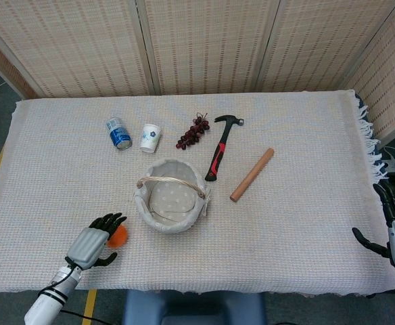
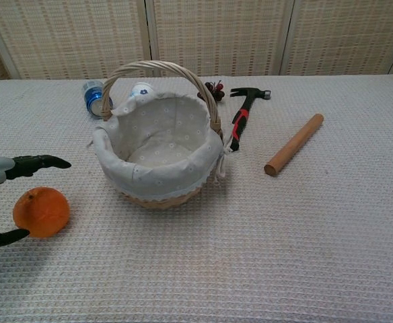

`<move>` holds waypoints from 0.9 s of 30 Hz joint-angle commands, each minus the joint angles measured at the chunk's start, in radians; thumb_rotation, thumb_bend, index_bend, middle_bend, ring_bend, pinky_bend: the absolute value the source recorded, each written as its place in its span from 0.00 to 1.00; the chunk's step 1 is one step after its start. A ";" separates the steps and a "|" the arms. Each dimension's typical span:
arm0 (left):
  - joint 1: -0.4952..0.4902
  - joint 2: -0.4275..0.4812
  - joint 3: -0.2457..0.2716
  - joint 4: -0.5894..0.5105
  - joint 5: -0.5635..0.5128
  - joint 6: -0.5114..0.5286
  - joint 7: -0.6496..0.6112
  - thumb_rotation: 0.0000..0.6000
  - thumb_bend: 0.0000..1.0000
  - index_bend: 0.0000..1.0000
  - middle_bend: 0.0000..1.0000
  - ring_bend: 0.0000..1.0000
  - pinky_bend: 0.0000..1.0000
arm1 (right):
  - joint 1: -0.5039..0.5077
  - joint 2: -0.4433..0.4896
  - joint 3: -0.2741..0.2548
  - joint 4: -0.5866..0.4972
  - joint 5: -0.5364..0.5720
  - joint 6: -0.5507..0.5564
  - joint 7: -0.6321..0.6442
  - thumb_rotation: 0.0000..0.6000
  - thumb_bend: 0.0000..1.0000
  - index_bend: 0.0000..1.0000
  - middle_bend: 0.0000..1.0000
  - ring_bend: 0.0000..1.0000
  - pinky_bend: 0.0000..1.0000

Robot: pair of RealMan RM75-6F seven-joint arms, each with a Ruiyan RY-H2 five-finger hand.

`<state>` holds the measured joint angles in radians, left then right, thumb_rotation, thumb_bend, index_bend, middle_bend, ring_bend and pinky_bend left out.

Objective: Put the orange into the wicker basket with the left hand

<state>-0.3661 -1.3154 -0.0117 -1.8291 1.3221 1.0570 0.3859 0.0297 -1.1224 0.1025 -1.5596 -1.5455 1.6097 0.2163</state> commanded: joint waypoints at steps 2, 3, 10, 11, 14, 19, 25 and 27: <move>-0.012 -0.039 0.002 0.027 -0.019 -0.002 0.029 1.00 0.32 0.00 0.00 0.00 0.12 | -0.001 0.000 -0.004 0.003 -0.008 0.003 0.001 1.00 0.11 0.00 0.00 0.00 0.17; -0.014 -0.049 0.002 0.036 -0.023 -0.002 0.034 1.00 0.32 0.00 0.00 0.00 0.12 | -0.001 0.000 -0.005 0.003 -0.010 0.002 0.003 1.00 0.11 0.00 0.00 0.00 0.17; -0.023 -0.125 0.004 0.116 -0.049 0.007 0.061 1.00 0.32 0.00 0.00 0.00 0.12 | 0.003 0.003 -0.006 0.002 -0.008 -0.005 0.004 1.00 0.11 0.00 0.00 0.00 0.17; -0.023 -0.136 0.003 0.128 -0.050 0.013 0.064 1.00 0.32 0.00 0.00 0.00 0.12 | 0.003 0.003 -0.007 0.001 -0.009 -0.006 0.003 1.00 0.11 0.00 0.00 0.00 0.17; -0.017 -0.175 0.000 0.175 -0.048 0.045 0.079 1.00 0.32 0.00 0.00 0.06 0.16 | 0.004 0.002 -0.009 0.002 -0.013 -0.007 -0.001 1.00 0.11 0.00 0.00 0.00 0.17; 0.002 -0.245 -0.005 0.261 -0.027 0.115 0.089 1.00 0.35 0.22 0.23 0.38 0.46 | 0.006 0.002 -0.012 -0.001 -0.013 -0.013 -0.008 1.00 0.11 0.00 0.00 0.00 0.17; 0.008 -0.254 -0.007 0.281 -0.030 0.123 0.070 1.00 0.39 0.39 0.40 0.57 0.64 | 0.008 0.002 -0.013 -0.006 -0.011 -0.018 -0.016 1.00 0.11 0.00 0.00 0.00 0.17; 0.011 -0.251 -0.011 0.282 -0.027 0.137 0.073 1.00 0.39 0.41 0.43 0.60 0.66 | 0.008 0.001 -0.013 -0.006 -0.011 -0.018 -0.018 1.00 0.11 0.00 0.00 0.00 0.17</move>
<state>-0.3570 -1.5679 -0.0201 -1.5482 1.2935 1.1875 0.4571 0.0374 -1.1213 0.0890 -1.5655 -1.5563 1.5917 0.1981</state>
